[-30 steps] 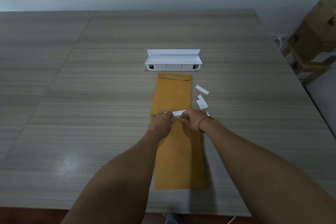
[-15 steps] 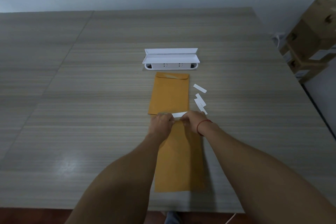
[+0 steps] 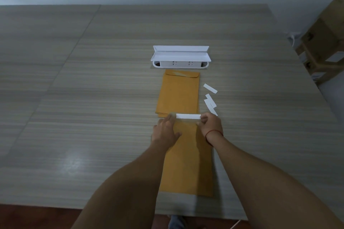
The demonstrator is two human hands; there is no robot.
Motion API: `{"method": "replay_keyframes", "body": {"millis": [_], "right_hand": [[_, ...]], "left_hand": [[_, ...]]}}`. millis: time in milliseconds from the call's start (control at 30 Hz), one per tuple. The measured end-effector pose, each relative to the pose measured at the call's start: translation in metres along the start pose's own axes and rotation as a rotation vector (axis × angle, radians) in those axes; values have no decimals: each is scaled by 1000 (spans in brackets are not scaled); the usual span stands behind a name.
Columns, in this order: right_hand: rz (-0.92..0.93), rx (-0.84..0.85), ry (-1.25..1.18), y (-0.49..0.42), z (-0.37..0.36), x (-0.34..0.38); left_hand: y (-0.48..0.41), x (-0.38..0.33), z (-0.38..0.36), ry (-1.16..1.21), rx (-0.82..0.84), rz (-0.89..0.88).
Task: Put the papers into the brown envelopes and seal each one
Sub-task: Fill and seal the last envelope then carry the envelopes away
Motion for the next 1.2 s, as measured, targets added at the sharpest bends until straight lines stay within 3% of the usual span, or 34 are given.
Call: {"method": "replay_keyframes", "body": {"millis": [200, 667, 833, 1200], "right_hand": [[-64, 29, -82, -4, -4, 2], [-155, -47, -37, -4, -5, 9], [-185, 15, -24, -12, -7, 12], [-118, -12, 2, -10, -4, 14]], "left_hand": [[-4, 0, -2, -49, 102, 24], [-5, -5, 3, -78, 151, 56], [-4, -6, 6, -89, 177, 79], [-7, -4, 3, -56, 179, 131]]}}
Point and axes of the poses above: each hand's wrist, its own y-axis away from the middle knuckle, its own z-axis out of the back of the hand, x = y × z, the point moved 7 cm from there along -y, towards the middle knuckle, and after that the axes turned 14 degrees about -z, right-handed, at the moved point
